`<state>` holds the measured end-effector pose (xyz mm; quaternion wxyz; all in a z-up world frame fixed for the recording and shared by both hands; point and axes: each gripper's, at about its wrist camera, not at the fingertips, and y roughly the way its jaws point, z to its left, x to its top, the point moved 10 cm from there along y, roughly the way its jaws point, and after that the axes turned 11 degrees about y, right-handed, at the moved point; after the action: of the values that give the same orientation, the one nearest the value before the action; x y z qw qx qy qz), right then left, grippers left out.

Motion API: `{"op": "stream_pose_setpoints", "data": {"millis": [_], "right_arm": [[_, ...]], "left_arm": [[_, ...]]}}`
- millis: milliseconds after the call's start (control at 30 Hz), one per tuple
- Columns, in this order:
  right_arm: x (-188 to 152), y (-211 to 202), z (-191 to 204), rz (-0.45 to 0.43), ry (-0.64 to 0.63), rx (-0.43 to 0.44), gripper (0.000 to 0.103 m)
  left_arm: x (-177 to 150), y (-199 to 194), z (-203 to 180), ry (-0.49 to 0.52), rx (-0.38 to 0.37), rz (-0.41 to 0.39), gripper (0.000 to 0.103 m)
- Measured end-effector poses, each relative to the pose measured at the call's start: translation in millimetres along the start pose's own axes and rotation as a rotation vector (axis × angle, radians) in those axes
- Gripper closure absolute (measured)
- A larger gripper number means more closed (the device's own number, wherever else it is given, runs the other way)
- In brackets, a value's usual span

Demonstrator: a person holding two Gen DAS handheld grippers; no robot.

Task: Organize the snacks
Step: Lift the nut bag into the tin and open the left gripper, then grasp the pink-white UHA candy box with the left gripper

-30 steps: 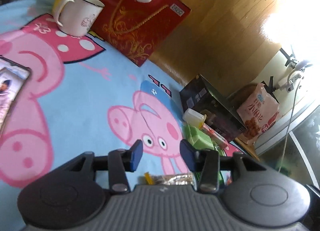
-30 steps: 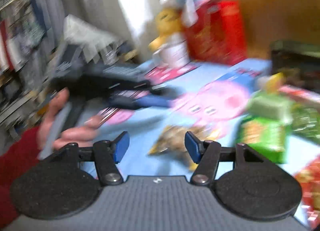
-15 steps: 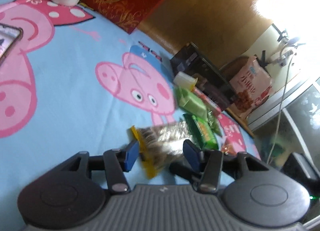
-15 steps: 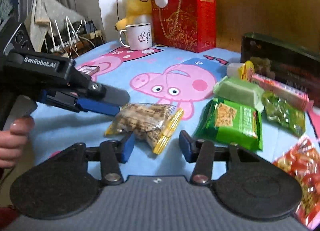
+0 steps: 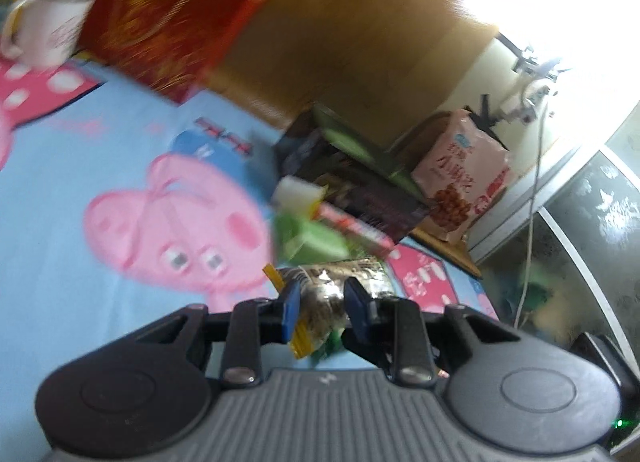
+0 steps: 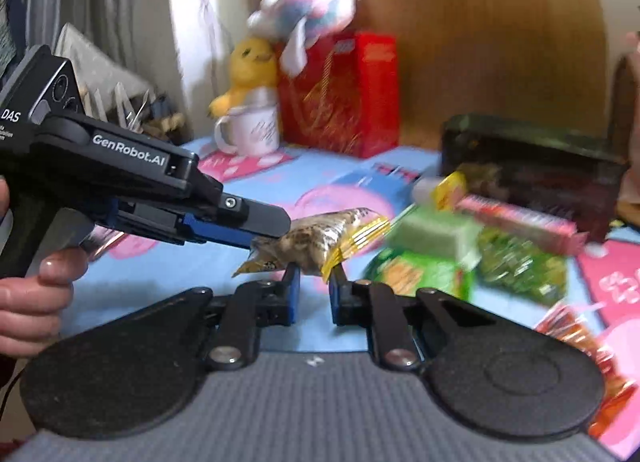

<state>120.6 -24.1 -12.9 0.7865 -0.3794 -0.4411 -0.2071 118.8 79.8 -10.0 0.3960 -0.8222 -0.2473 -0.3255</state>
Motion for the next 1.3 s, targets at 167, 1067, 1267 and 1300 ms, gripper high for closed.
{"op": "stream_pose_setpoints", "data": {"millis": [167, 1067, 1267, 1300], "right_arm": [[27.3, -8.0, -30.0, -0.087, 0.025, -0.059, 0.085], [114.7, 37.9, -130.3, -0.159, 0.104, -0.107, 0.061], [82.6, 2.0, -164.0, -0.127, 0.324, -0.108, 0.061], [74.8, 0.1, -171.2, -0.113, 0.354, -0.129, 0.061]], "left_arm": [[34.0, 32.3, -29.1, 0.088, -0.025, -0.008, 0.078], [127.4, 119.7, -13.7, 0.148, 0.07, -0.087, 0.065], [97.1, 113.7, 9.6, 0.085, 0.082, -0.037, 0.062], [91.5, 117.2, 14.0, 0.067, 0.09, -0.02, 0.06]]}}
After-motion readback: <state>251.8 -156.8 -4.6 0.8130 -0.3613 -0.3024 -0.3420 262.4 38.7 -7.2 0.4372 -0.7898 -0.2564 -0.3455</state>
